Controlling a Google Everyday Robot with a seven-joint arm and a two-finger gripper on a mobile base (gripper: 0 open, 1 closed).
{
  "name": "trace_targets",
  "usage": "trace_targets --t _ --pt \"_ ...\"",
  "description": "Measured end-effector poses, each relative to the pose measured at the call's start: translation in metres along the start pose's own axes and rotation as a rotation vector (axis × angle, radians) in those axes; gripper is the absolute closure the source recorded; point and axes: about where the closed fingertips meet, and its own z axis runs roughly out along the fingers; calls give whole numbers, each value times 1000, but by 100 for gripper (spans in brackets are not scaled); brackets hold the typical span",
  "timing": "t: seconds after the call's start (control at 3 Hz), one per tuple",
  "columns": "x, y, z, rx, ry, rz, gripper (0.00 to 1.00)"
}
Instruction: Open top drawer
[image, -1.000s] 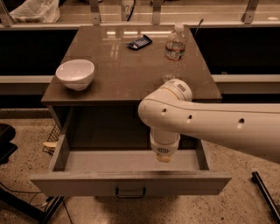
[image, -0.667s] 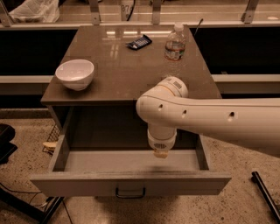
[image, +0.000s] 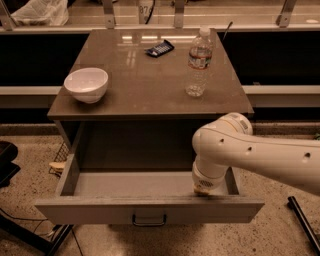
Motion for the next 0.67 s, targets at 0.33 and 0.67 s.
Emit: trace_targets --t 0.33,0.67 --pt "19 16 -3 14 -43 35 100" --pt "19 16 -3 14 -43 35 100"
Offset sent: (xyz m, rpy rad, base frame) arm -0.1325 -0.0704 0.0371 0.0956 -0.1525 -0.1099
